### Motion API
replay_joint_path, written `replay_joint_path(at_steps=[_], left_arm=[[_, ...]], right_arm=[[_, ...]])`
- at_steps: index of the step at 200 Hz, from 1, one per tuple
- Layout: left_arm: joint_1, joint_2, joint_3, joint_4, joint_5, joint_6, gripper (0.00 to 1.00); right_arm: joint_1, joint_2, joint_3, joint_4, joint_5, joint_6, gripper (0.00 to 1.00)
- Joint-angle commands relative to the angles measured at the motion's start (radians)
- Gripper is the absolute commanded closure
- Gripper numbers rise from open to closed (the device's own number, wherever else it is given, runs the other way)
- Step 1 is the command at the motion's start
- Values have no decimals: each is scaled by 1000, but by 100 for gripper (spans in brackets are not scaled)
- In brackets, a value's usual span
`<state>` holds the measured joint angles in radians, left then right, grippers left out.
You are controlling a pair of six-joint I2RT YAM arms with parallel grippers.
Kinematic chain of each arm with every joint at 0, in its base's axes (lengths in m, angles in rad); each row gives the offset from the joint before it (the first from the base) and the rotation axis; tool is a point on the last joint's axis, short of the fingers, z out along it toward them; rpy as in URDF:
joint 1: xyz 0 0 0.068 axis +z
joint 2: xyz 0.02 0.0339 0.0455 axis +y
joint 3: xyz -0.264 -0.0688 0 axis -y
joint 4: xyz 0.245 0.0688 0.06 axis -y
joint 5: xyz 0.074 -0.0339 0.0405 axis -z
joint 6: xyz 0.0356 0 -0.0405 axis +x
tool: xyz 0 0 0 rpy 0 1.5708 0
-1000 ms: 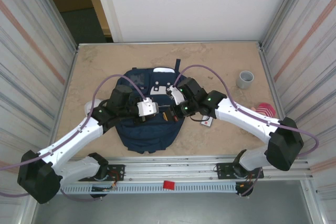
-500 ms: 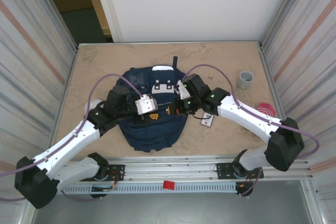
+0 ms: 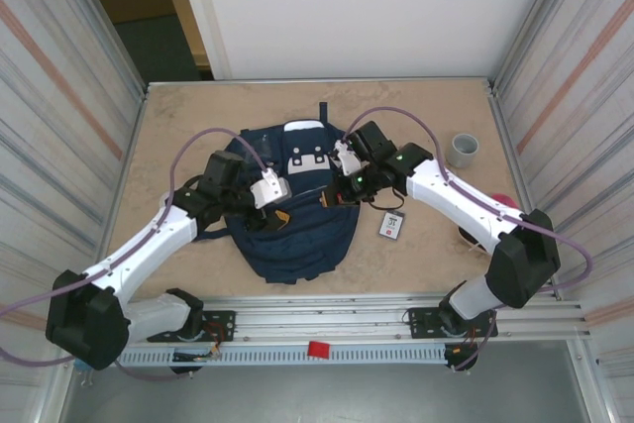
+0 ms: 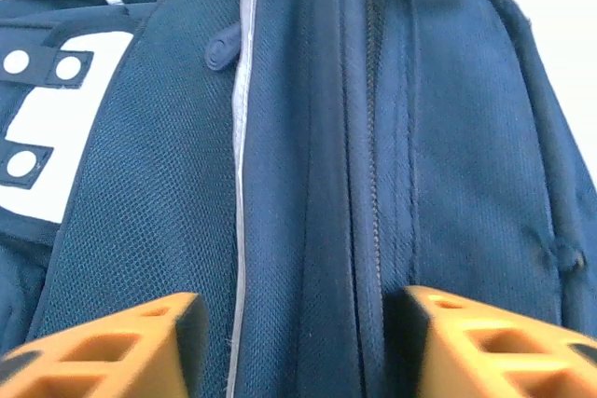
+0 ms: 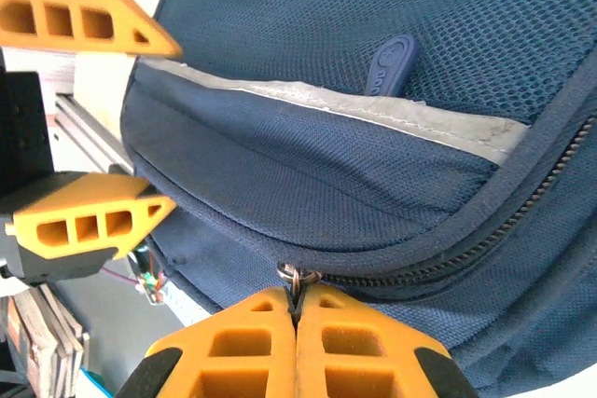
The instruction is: Pack the student bag
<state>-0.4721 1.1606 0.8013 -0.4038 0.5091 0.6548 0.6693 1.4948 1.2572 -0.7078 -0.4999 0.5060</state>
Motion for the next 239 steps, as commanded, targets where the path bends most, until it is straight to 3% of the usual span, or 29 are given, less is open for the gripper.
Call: replay_joint_path(at_steps=[1,17,29,73,95,118,126,141,153,239], left_arm=[[5,-1,33,-36,-1,-4,64],[4,-14,35,-19,27,-39,90],[-5,-23,31,24,75,-84,100],[-111,-8,40,191,-108,-235,100],[-119,6,51,187,-97,-221,100],[-119,-23,22,191,-80,-161,100],[-116,-43,2,197,-61,-127,100],[-104,-84,-46,225,-22,-57,100],[-93,-111,-77,233,11,2,100],[-81,-136,-116,256,131,105,100]], right_arm=[[-30,12,52,-30,-9,-50,100],[-45,14,59,-51,10,-54,100],[-39,14,67,-44,0,-39,100],[112,12,29,155,-79,174,100],[148,16,3,207,-56,241,100],[108,-8,-30,217,-33,268,100],[82,-26,-49,229,-33,290,93],[35,-68,-94,259,-26,335,71],[7,-96,-128,299,-31,369,62],[-57,-113,-231,508,-48,543,53]])
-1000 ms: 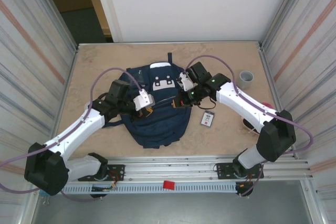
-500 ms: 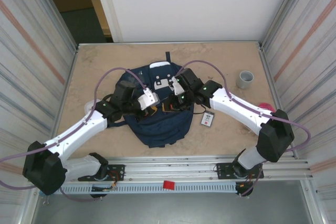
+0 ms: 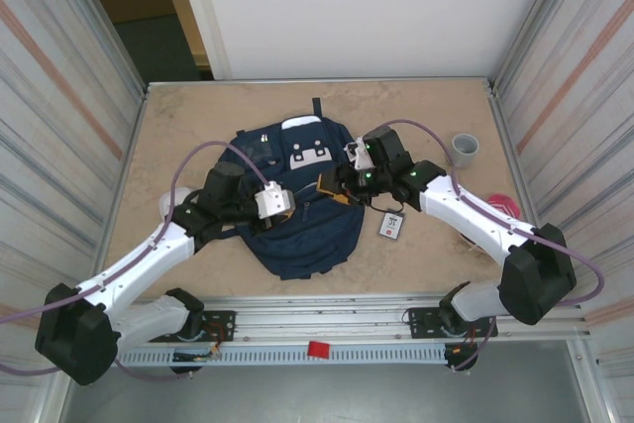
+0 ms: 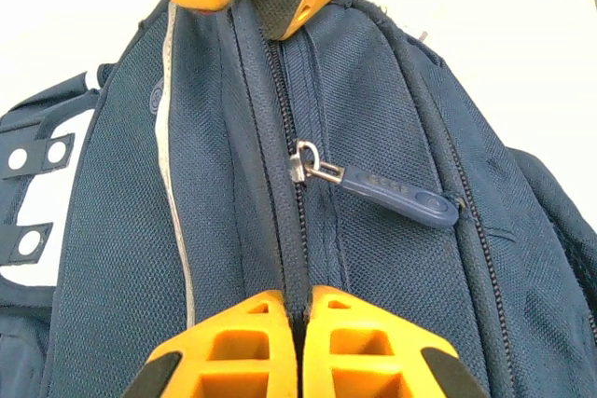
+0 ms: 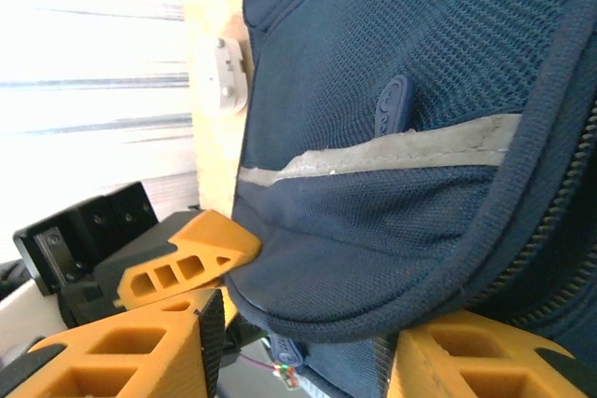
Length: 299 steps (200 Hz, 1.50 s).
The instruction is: Pack the student bag
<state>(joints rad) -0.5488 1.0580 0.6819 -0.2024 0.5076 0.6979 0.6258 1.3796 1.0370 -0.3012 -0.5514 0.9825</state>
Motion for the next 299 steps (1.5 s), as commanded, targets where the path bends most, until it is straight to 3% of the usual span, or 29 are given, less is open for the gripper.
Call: replay_joint_path(at_steps=[1,20,33,57,77,117,130,145,168,212,252,299], left_arm=[[-4,-32,3,54,133,63,100],[-4,-40,1,40,153,80,99],[-7,-55,-2,41,152,57,93],[-47,-94,14,3,123,-75,67],[-123,-148,31,-11,18,-330,58],[-295,-227,69,-148,-455,-1008,50],[-302,-209,79,-217,-493,-1204,49],[-302,-157,118,-306,-488,-1339,49],[-303,-75,179,-380,-439,-1418,50],[-314,-20,219,-376,-387,-1487,50],[-315,26,220,-311,-442,-1471,49],[-316,100,244,-342,-468,-1441,38]], right_arm=[[-14,3,-11,102,4,68,53],[-24,10,-21,124,33,85,60],[-29,13,-25,132,58,84,79],[-27,3,-39,153,78,88,96],[-19,-7,-43,157,89,90,100],[1,-4,-46,152,111,84,100],[8,-2,-43,148,112,80,100],[16,-5,-39,142,115,73,100],[26,-7,-35,142,118,67,100],[38,1,-25,148,110,62,100],[43,5,-16,137,106,58,100],[55,11,-3,133,106,58,100]])
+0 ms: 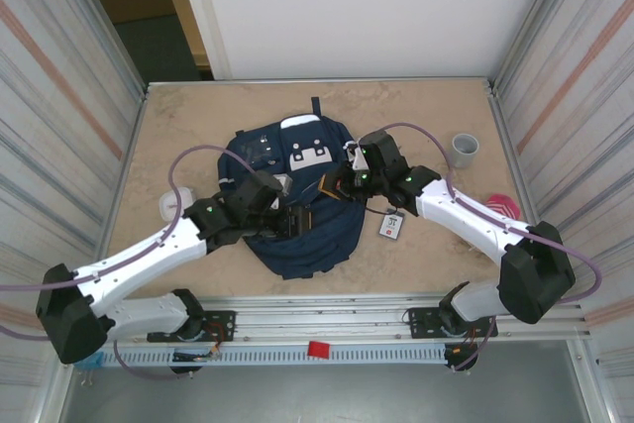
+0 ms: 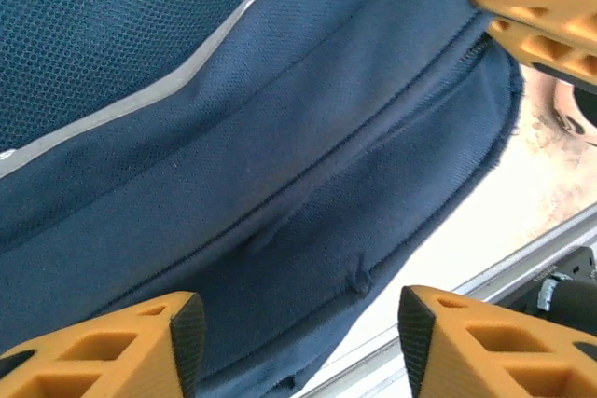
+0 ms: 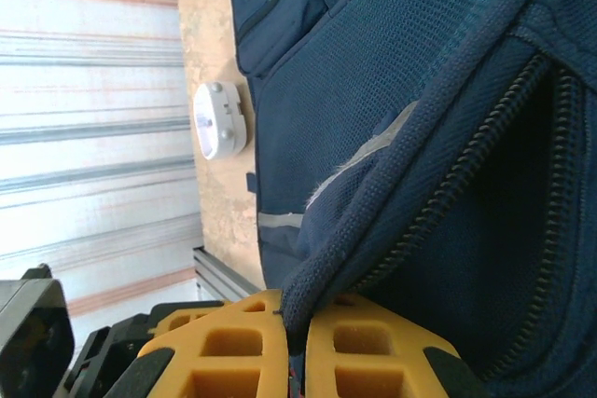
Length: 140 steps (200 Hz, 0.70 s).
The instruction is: Pack the student bag
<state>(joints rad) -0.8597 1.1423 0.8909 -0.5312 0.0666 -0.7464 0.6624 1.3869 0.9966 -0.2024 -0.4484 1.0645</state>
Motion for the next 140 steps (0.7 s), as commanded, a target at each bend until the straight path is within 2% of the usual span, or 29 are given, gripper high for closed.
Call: replay_joint_path(at_steps=[1,48,79,98,121,140], left_arm=[[-4,16,35,-13,-27,2,38],[-5,50,8,80,-39,0,35],[-8,94,27,144,-4,0,49],[-15,105,36,150,-12,0,64],[-16,115,28,157,-41,4,68],[-15,132,24,156,-66,17,75]], right_arm=[[19,4,38,33,3,-24,100],[38,16,51,46,-3,-16,100],[43,8,52,43,1,-12,100],[43,-5,49,37,9,-12,100],[42,-15,48,32,13,-12,100],[43,-19,47,27,14,-12,100]])
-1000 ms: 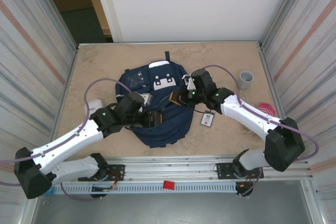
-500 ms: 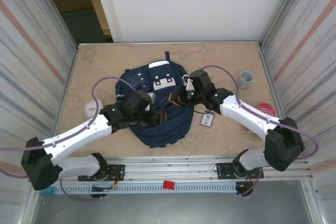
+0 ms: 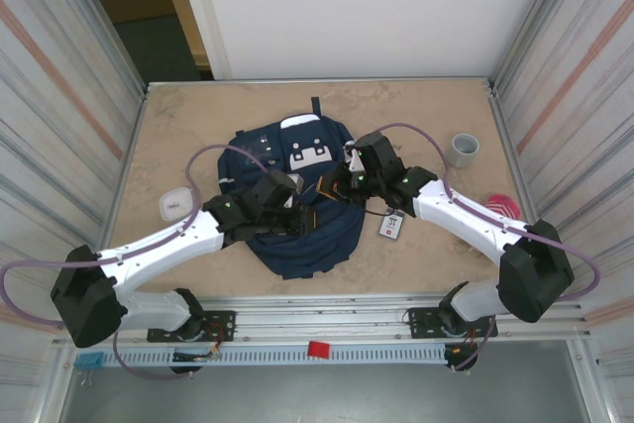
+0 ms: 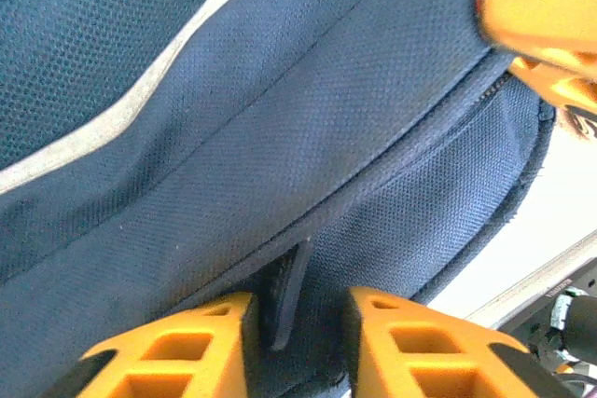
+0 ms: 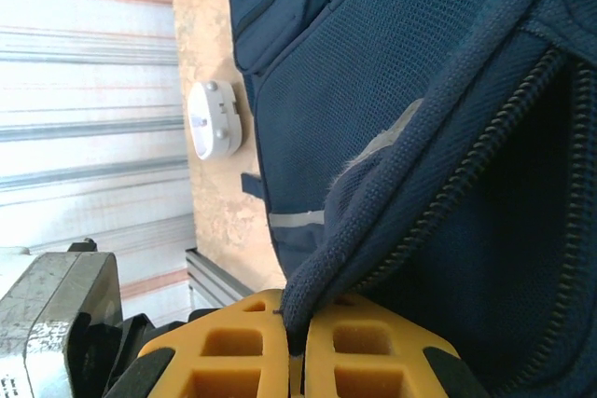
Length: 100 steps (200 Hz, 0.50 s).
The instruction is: Pack the student bag
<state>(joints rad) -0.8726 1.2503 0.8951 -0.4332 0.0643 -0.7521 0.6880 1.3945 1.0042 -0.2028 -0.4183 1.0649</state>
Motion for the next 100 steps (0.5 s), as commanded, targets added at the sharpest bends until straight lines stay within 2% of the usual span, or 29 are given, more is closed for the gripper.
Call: replay_joint_path(at_steps=[1,16,41,67,100], left_arm=[[-2,24,20,57,-66,24,75],[-2,37,26,35,-94,35,82],[-3,26,29,-27,-150,43,100],[6,-35,-9,-93,-183,41,100],[34,-166,-97,-198,-210,11,100]], right_arm=[[17,-27,39,27,-15,-13,100],[18,-31,40,19,-12,-17,100],[8,-40,42,-17,0,-39,100],[-44,-62,35,-47,-9,-65,100],[-157,-72,40,-91,-62,-114,100]])
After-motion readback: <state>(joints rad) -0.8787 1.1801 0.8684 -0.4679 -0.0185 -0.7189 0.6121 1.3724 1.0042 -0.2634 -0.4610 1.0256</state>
